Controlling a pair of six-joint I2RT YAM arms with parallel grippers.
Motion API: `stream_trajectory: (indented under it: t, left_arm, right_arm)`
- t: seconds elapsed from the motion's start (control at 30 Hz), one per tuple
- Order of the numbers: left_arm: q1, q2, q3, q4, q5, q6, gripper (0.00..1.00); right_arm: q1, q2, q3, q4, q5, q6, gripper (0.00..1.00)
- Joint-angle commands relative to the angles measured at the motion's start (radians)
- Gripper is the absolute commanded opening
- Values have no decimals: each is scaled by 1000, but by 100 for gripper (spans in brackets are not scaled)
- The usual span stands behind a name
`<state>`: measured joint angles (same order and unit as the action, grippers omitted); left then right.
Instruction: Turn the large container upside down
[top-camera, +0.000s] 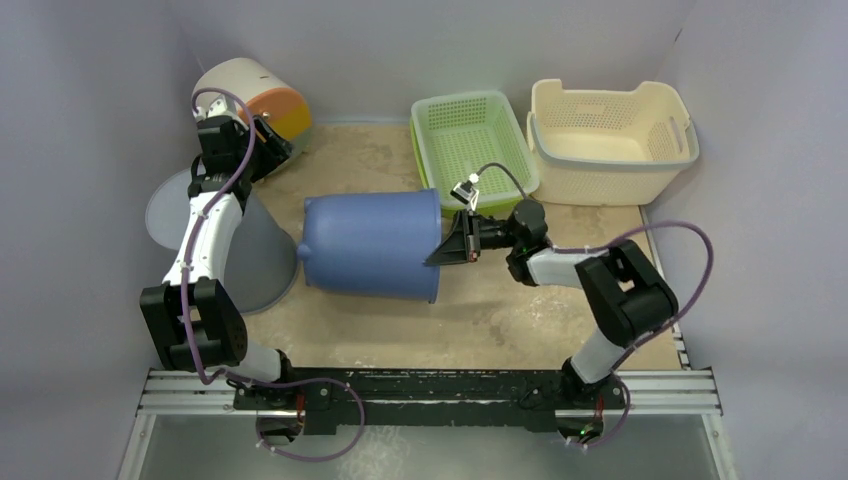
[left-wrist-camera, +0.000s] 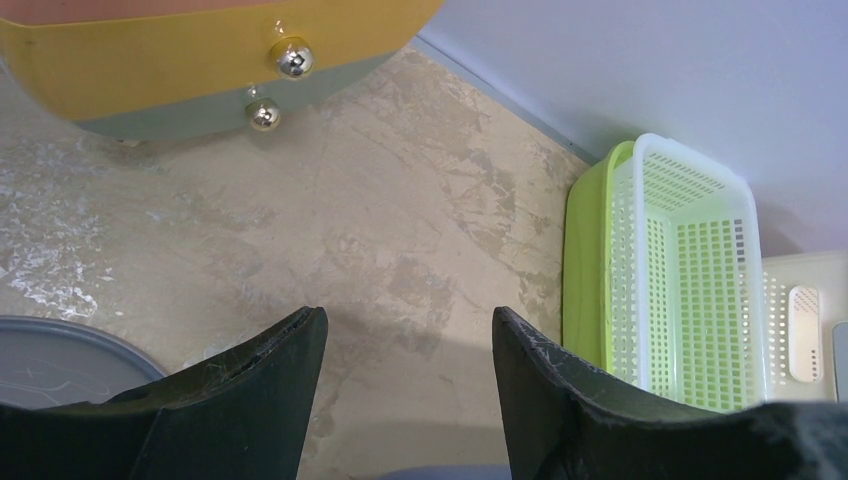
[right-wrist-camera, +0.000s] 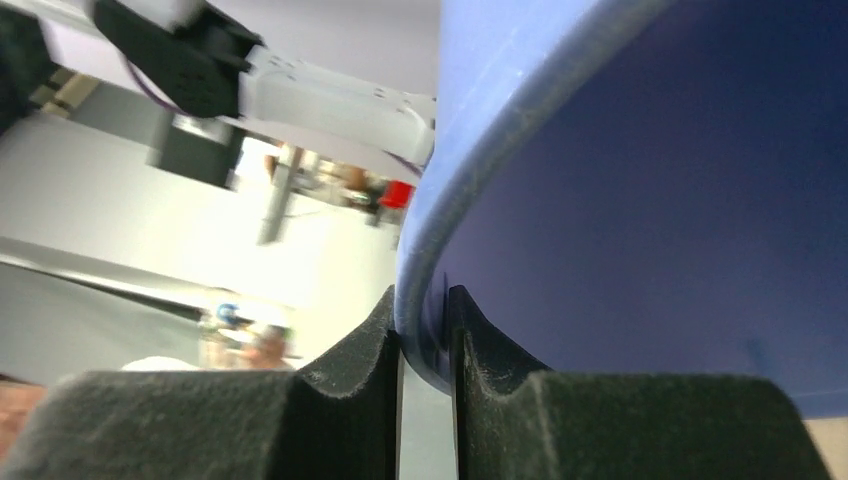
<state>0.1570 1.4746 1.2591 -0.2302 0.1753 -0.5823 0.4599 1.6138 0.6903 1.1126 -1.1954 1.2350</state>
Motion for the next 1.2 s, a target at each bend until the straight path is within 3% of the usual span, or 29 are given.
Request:
stream_trajectory:
  t: [0.0, 0.2, 0.57, 0.73, 0.83, 0.93, 1.17]
  left_arm:
    - [7, -27, 45, 32, -10, 6, 61]
    - [8, -34, 46, 22, -20, 13, 61]
    - [8, -42, 55, 17, -30, 5, 61]
    - [8, -51, 57, 10, -38, 4, 61]
    - [8, -57, 58, 7, -41, 5, 61]
    - [8, -57, 58, 0, -43, 7, 61]
    - [8, -56, 59, 1, -45, 9, 61]
  right_arm:
    - [20, 209, -80, 902, 46, 748, 0]
    - [125, 287, 30, 919, 85, 747, 0]
    - [195, 405, 250, 932, 90, 781, 0]
    - [163, 432, 156, 918, 104, 749, 6]
    - [102, 407, 69, 918, 88, 720, 10]
    - [18, 363, -30, 917, 63, 692, 21]
    - [-101, 309, -216, 915, -31, 627, 32]
